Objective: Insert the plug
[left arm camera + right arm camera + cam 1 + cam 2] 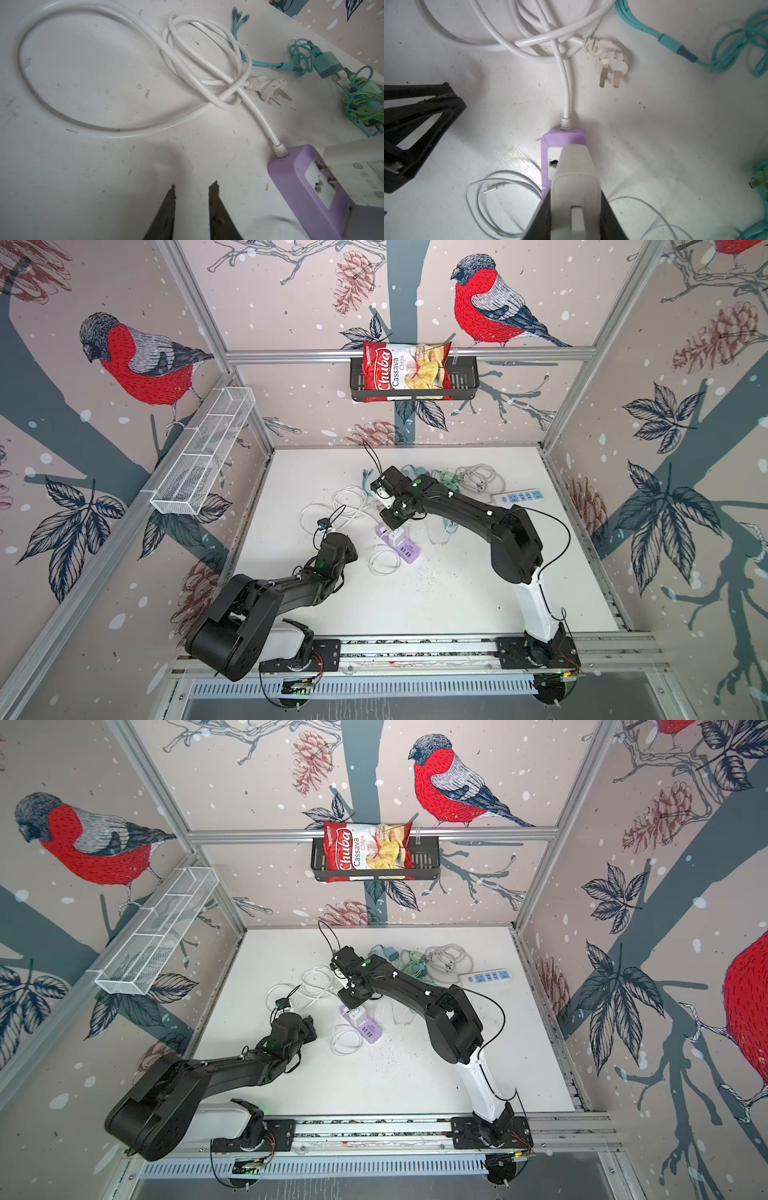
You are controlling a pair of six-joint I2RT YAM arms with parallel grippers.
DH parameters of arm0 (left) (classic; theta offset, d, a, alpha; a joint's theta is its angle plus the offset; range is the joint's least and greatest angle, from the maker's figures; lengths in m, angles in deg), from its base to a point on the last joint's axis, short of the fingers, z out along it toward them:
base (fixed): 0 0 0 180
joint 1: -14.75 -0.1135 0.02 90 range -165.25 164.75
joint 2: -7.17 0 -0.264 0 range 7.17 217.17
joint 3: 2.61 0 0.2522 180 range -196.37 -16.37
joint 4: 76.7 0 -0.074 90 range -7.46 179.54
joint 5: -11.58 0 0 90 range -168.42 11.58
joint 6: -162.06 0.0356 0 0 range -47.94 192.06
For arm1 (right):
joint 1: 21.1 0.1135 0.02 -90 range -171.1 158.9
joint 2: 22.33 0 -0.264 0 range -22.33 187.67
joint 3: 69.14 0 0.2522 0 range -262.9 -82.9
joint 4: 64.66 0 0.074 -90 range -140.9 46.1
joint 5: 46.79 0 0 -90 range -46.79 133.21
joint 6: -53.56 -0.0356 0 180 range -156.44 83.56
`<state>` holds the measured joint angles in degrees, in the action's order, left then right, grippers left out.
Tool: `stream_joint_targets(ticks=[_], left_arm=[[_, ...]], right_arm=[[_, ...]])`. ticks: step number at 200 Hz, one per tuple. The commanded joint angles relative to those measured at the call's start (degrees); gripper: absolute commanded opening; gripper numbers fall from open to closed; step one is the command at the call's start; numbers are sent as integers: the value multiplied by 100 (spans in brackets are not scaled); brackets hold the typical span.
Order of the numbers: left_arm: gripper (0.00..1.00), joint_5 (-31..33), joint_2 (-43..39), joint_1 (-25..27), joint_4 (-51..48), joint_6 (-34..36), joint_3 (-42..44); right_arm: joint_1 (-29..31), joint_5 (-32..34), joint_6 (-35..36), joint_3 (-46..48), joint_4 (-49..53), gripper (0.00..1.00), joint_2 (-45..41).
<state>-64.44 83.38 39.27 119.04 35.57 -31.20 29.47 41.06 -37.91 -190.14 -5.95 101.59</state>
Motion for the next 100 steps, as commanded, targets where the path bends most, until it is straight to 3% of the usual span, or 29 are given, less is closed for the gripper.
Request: stream_joint_targets(ticks=[1,100], left_arm=[[29,-9,15,-15,176,38,-45],[28,-65,26,-7,185,42,-88]], right_arm=[[-20,-13,-55,10,-138,9,-39],[21,211,-94,229,-41,9,-42]])
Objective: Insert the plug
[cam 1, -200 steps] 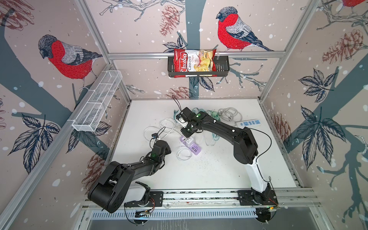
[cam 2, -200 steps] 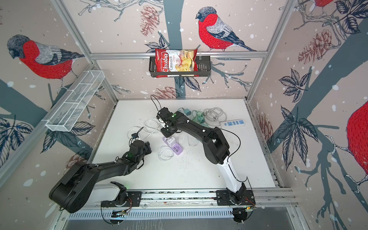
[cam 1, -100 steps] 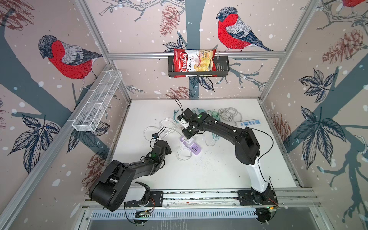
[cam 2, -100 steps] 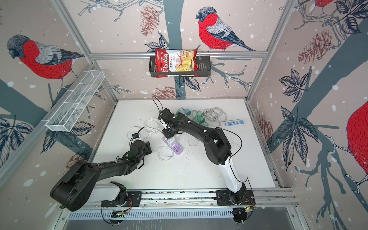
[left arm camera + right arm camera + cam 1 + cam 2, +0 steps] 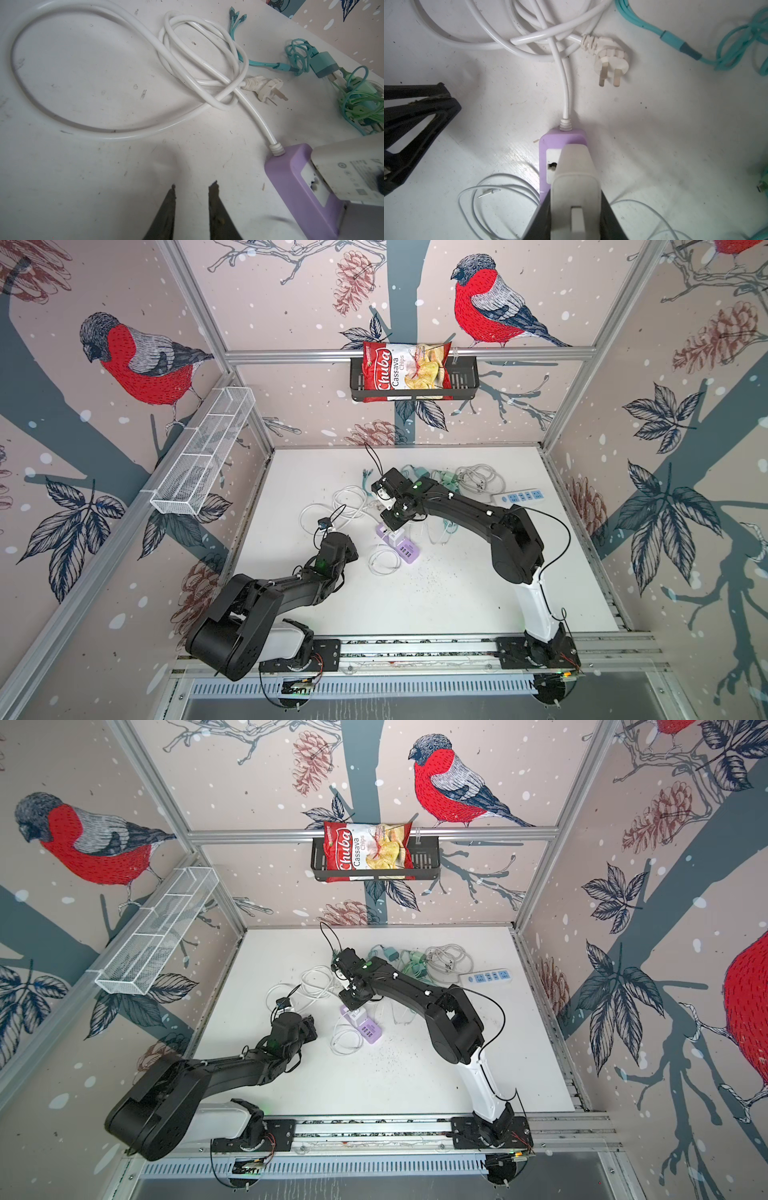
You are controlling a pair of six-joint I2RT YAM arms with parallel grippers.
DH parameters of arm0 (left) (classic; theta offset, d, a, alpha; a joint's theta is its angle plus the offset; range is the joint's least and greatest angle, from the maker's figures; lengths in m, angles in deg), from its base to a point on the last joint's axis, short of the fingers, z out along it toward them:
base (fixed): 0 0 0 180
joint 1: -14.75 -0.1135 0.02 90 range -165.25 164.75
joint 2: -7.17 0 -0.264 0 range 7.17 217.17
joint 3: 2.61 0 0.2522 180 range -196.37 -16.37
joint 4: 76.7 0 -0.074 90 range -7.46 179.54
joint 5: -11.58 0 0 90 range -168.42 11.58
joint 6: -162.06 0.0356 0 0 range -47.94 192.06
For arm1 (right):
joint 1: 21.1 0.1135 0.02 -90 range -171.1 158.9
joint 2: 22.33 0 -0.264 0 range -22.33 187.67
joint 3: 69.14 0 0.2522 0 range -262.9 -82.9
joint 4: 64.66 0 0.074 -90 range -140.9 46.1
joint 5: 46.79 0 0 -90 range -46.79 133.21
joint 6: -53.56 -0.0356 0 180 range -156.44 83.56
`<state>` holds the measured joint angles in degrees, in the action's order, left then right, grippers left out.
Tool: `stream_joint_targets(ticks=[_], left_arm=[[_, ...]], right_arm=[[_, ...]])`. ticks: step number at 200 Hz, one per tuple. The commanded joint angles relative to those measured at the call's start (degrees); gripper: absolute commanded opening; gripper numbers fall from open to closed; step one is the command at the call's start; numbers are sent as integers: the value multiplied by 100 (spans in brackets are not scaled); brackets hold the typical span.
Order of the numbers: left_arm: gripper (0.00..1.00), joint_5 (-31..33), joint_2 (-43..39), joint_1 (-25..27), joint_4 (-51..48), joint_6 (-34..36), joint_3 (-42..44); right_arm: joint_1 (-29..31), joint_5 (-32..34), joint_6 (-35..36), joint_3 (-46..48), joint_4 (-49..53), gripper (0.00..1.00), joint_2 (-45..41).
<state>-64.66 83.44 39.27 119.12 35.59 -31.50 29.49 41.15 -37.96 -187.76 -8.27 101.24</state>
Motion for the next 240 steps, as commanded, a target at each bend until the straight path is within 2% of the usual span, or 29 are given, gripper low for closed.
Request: stream_joint_targets(ticks=[1,63,140,189,215,240], left_arm=[[28,-46,20,-12,178,42,-59],[28,-126,-134,-8,94,149,-86],[28,17,-294,-8,26,155,-98],[29,681,-785,-18,-520,273,-227],[33,1089,-1177,-86,-664,375,-184],[36,1225,-1425,-197,-855,531,-234]], right_arm=[[16,204,-101,-22,196,9,-3],[165,529,-449,-821,970,9,472],[405,334,-753,-288,768,9,420],[393,103,-753,-68,587,10,483],[473,150,-715,120,373,10,460],[504,57,-699,159,195,10,451]])
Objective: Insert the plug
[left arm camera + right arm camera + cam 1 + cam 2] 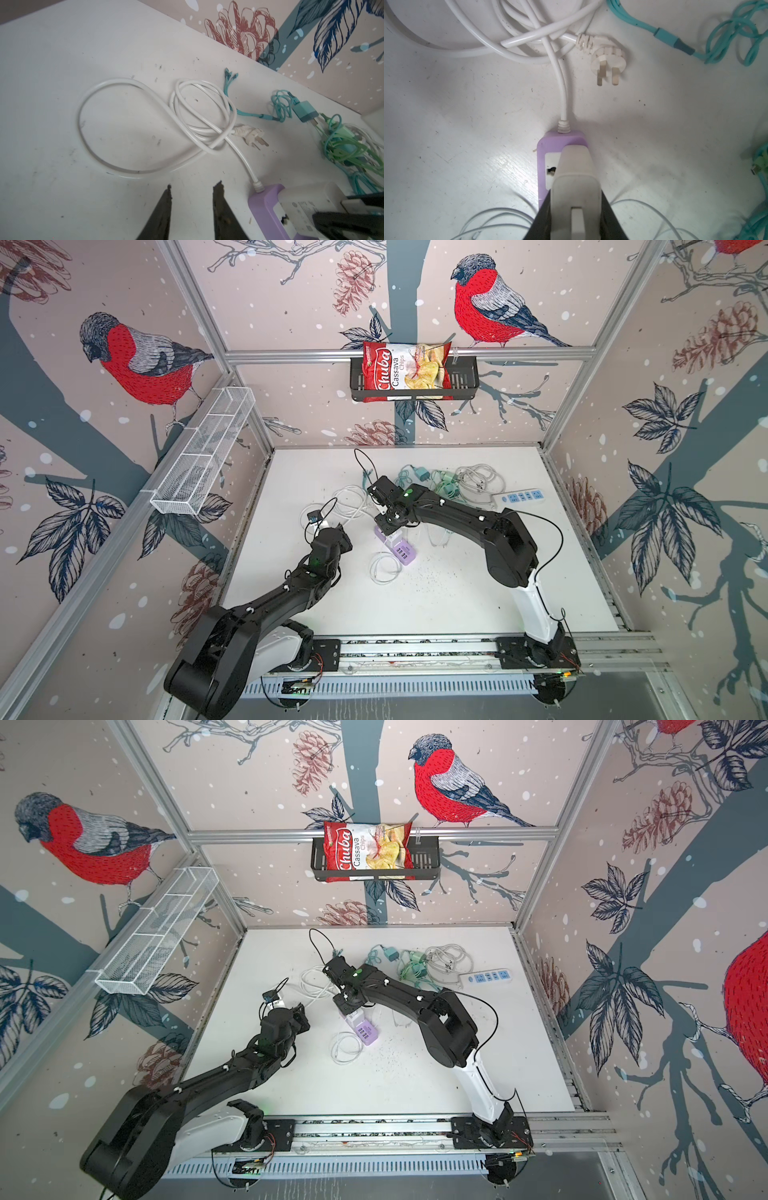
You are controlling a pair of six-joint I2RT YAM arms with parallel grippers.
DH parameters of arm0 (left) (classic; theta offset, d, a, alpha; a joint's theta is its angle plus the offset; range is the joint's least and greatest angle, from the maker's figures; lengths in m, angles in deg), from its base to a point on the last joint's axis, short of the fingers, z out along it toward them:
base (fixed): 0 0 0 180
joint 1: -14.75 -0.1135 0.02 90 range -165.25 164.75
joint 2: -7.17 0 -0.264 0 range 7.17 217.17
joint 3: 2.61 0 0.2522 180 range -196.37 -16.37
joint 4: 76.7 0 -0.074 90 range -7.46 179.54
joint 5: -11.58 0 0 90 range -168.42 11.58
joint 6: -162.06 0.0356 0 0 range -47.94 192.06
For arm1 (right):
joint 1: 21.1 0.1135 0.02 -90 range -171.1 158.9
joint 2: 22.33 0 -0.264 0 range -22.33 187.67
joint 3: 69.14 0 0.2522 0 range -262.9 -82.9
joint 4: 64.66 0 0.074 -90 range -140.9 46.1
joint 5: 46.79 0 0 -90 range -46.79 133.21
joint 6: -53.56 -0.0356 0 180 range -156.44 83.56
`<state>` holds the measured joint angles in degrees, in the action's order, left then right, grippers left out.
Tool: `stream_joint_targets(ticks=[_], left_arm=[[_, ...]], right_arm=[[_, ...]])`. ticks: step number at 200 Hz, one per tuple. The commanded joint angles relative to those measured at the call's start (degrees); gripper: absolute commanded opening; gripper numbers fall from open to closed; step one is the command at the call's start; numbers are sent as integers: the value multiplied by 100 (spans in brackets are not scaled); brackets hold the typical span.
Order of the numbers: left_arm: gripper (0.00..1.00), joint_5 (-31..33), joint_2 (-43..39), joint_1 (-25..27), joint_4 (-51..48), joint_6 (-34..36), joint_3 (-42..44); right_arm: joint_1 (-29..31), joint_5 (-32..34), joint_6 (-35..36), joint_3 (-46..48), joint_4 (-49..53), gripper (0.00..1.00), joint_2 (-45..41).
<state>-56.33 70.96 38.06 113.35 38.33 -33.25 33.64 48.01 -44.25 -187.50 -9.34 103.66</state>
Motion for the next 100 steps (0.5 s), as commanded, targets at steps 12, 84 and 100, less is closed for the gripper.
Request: stream_joint_targets(ticks=[12,84,100], left_arm=[[44,551,-280,-106,-494,317,-130],[61,978,-1181,-461,-1040,346,-165],[65,1212,-1251,-489,-1394,6,-251]], right_arm=[[99,-629,-62,139,234,10,210],[176,-824,48,-842,-14,10,899],[176,-578,21,-1579,145,11,1281]])
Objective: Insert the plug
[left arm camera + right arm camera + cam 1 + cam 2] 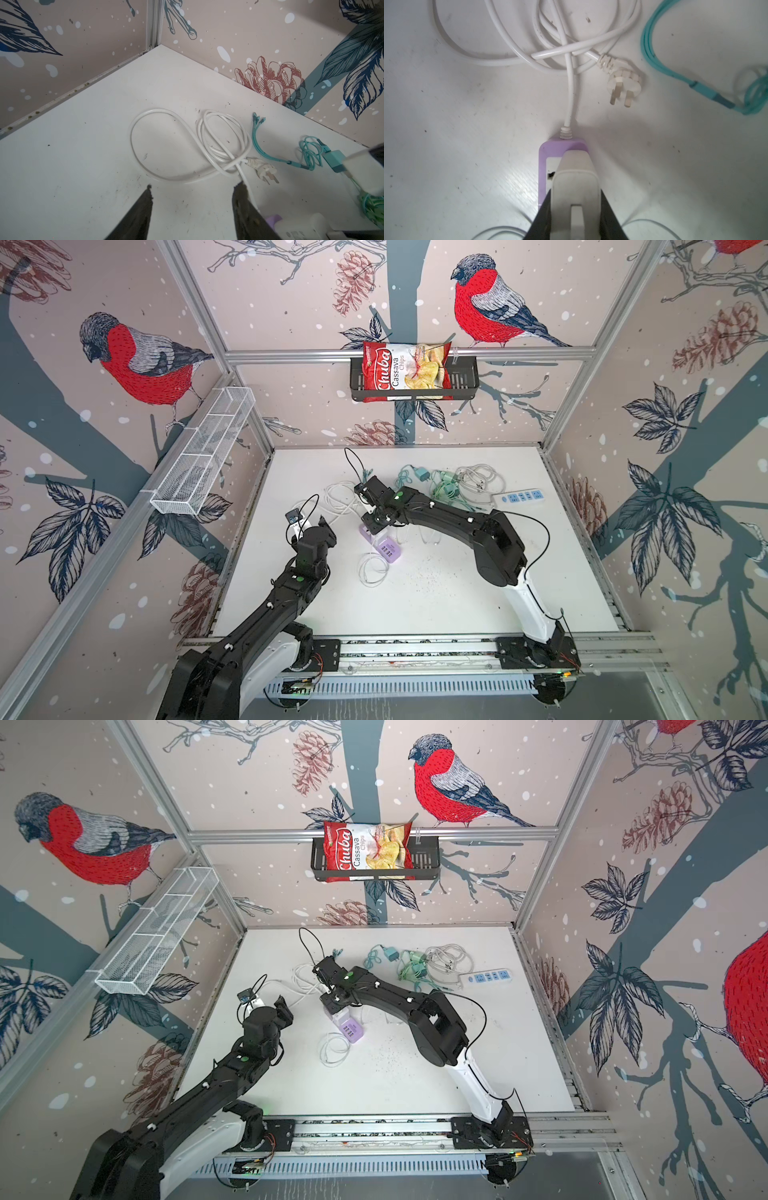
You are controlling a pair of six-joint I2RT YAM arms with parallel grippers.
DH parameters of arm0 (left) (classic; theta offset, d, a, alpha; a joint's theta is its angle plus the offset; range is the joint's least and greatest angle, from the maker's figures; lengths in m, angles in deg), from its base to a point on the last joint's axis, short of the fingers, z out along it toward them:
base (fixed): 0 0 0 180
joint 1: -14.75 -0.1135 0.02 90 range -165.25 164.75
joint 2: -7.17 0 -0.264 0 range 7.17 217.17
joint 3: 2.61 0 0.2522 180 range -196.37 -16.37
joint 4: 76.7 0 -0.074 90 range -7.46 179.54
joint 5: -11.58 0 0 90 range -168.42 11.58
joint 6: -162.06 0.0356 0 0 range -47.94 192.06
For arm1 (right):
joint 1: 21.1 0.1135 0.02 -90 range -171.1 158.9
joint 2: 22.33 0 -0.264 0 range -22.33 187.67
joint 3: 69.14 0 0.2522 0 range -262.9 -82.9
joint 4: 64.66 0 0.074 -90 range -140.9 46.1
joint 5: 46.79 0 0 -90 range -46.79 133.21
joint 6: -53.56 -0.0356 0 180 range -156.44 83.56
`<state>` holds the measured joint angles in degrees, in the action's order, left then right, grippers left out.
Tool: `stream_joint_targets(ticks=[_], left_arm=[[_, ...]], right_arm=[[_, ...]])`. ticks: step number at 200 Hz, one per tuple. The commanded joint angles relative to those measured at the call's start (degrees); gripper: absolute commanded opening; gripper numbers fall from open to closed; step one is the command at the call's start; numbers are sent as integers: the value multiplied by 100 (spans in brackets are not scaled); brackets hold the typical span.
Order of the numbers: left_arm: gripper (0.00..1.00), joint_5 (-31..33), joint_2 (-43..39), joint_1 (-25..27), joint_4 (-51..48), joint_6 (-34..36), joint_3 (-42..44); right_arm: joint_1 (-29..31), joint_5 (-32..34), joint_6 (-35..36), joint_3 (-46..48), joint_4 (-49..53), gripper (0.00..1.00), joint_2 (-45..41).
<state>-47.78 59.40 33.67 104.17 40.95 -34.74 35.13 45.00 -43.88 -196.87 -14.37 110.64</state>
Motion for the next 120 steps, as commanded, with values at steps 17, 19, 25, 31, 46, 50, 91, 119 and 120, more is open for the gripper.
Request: stream_joint_targets(ticks=[17,19,25,31,46,50,91,119,120], left_arm=[[66,342,-237,-95,-574,-310,-96],[66,348,-252,-91,-586,-308,-99],[67,355,-317,-90,-626,-338,-109],[67,382,-379,-90,-683,-364,-126],[67,482,-565,-99,-874,-430,-186],[68,531,-616,-97,-941,-455,-204],[69,678,-898,-103,-1059,-441,-176],[69,652,-872,-106,-950,-443,-43],[69,653,-868,-102,-943,-445,-39]], right_arm=[[27,-127,-3,-1203,585,12,912],[28,-133,-3,-1234,553,12,945],[14,-167,14,-1347,478,13,1035],[-2,-144,-4,-1448,387,13,1116],[0,-100,9,-1685,170,14,1301],[14,-99,27,-1785,155,14,1354],[90,-47,21,-1807,-176,19,1324],[114,-136,65,-1511,-454,30,1118],[115,-135,70,-1508,-450,31,1118]])
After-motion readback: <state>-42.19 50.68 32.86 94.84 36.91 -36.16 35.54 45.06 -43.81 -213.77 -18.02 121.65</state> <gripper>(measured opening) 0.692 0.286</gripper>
